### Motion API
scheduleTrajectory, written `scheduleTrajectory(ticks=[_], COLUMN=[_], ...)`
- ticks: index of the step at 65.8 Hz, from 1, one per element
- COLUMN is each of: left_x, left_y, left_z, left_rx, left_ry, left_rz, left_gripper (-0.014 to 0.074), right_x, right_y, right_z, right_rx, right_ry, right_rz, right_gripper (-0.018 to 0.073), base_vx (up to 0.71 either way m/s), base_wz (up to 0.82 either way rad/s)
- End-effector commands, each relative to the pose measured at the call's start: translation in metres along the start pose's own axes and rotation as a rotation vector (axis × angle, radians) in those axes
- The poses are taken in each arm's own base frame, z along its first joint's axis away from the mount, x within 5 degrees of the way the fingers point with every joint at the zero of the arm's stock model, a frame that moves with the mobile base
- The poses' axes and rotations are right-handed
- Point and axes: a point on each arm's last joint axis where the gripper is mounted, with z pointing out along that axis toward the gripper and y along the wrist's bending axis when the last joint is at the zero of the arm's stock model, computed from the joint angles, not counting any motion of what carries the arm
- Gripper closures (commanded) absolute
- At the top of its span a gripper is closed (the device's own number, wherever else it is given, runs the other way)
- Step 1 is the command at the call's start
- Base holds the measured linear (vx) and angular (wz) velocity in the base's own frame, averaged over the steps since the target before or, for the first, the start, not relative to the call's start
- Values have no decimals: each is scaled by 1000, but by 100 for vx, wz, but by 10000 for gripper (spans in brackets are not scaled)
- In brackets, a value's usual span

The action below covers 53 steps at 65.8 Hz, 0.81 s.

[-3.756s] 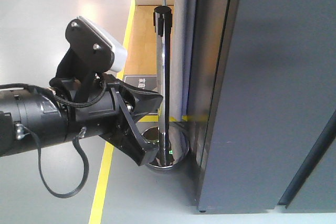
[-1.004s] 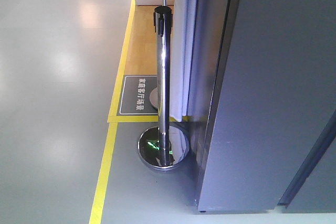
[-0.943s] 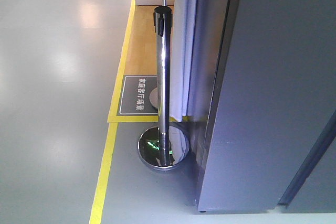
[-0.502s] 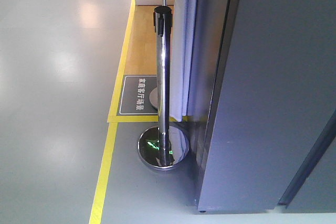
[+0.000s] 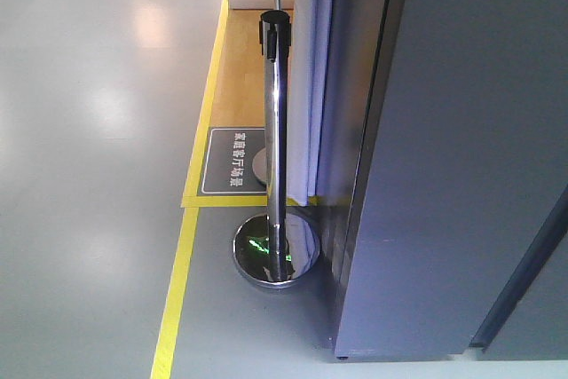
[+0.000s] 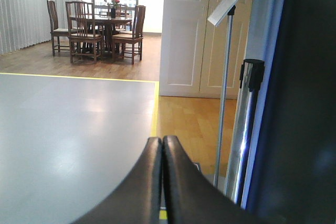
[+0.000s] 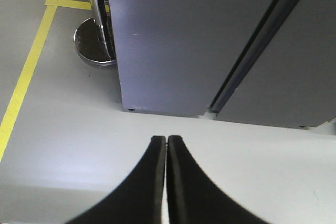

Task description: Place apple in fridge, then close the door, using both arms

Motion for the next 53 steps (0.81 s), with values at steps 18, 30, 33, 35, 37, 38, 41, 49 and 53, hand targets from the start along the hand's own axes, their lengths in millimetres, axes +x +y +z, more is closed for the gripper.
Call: scheduleTrajectory(ticks=[18,30,33,35,37,38,41,49,53], left_x=[-1,-1,-1,-1,-1,-1,-1,-1,-1], left_y=[0,0,0,0,0,0,0,0,0], left_z=[-1,-1,-1,-1,-1,-1,-1,-1,-1], left_rx=[15,15,15,15,15,15,15,15,15], left_ry=[-93,-93,-93,-93,-93,-93,-92,-92,-92], left_rz=[3,3,3,3,3,3,3,3,3], left_gripper=[602,602,602,602,602,602,602,602,602], right_x=[-8,-8,-8,-8,-8,-8,-8,-8,-8], right_y=[-2,-2,-2,-2,-2,-2,-2,-2,-2], right_z=[-4,-4,-4,-4,-4,-4,-4,-4,-4], right_rx=[10,10,10,10,10,10,10,10,10], right_ry=[-52,-52,-52,-52,-52,-52,-52,-52,-52], right_rz=[-9,-9,-9,-9,-9,-9,-9,-9,-9], right_gripper=[561,561,561,561,561,561,561,561,561], base_vx=[0,0,0,0,0,0,0,0,0], base_wz=[0,0,0,0,0,0,0,0,0])
